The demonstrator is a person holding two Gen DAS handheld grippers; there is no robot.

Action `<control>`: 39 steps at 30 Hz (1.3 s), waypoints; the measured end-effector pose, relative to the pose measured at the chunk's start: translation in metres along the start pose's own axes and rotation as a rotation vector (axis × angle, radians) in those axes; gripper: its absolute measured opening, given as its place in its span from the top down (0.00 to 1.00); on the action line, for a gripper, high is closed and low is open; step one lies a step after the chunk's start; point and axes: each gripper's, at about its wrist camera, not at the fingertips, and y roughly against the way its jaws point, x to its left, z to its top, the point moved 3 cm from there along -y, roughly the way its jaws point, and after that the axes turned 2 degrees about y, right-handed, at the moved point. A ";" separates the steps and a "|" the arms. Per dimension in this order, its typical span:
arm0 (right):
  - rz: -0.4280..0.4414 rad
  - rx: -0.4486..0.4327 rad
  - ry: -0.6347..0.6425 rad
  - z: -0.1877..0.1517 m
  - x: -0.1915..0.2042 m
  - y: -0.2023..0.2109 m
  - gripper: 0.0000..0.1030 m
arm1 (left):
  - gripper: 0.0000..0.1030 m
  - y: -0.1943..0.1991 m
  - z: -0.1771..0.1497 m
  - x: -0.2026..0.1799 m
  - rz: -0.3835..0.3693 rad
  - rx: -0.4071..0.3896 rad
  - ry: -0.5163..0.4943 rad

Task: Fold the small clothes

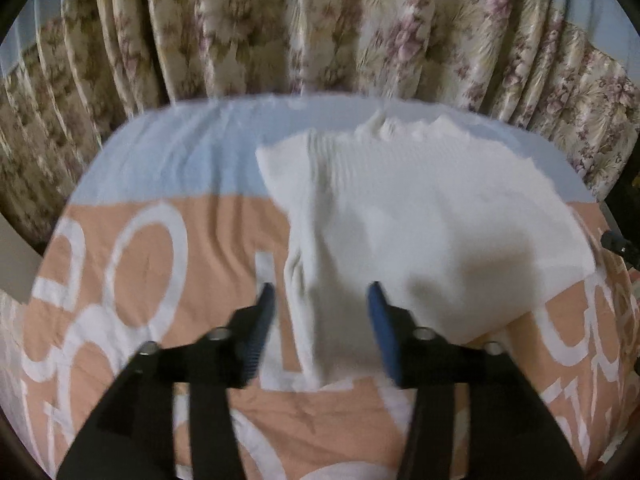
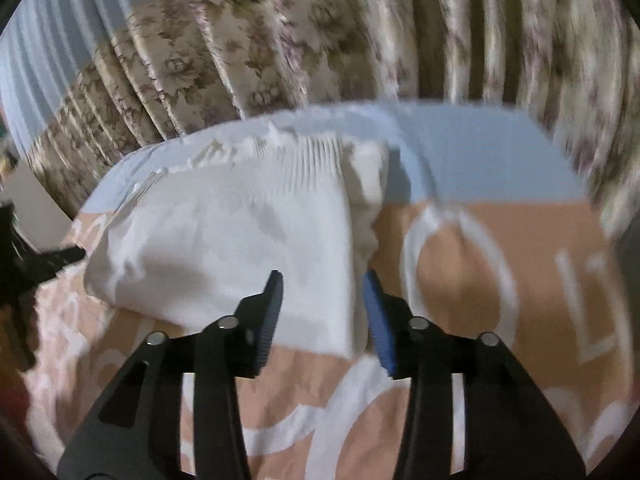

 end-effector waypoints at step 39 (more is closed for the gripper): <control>-0.022 -0.032 0.009 0.025 0.026 -0.038 0.03 | 0.06 -0.043 0.024 -0.057 0.036 0.051 0.058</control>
